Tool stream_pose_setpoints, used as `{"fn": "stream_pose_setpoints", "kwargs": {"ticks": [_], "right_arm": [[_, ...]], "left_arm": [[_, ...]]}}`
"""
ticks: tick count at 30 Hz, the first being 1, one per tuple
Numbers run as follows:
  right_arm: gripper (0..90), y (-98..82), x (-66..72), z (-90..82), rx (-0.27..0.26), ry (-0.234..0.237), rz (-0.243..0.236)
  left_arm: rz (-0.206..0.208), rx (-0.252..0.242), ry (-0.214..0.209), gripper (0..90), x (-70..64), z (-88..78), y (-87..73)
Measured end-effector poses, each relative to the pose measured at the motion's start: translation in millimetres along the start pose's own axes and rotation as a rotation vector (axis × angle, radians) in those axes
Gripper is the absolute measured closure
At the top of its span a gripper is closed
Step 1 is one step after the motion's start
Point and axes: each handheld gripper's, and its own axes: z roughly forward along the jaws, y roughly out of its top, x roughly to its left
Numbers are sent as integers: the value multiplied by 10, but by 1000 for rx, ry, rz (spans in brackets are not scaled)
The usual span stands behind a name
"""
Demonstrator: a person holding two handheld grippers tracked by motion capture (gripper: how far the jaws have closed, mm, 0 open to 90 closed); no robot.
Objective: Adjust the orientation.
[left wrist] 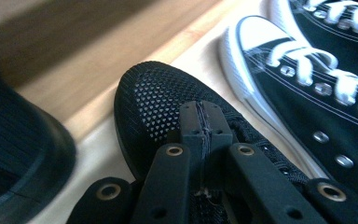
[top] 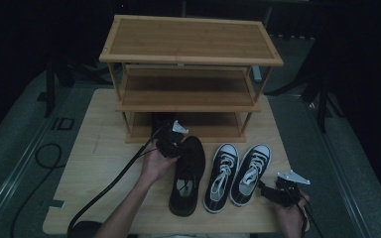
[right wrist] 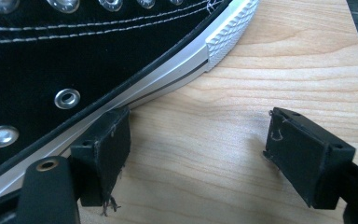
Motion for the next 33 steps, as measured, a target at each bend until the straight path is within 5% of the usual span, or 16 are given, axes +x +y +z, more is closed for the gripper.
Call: {"fn": "stream_pose_setpoints", "kwargs": {"ticks": [11,21,26,33], "right_arm": [[217,0,0,0,0,0,0],[217,0,0,0,0,0,0],[218,0,0,0,0,0,0],[218,0,0,0,0,0,0]], "left_arm": [[-45,-41,102,899,229,61,137],[-33,-16,73,801,217,49,92],[-34,-8,49,679,183,-74,86],[-25,-5,40,623,124,-285,86]]}}
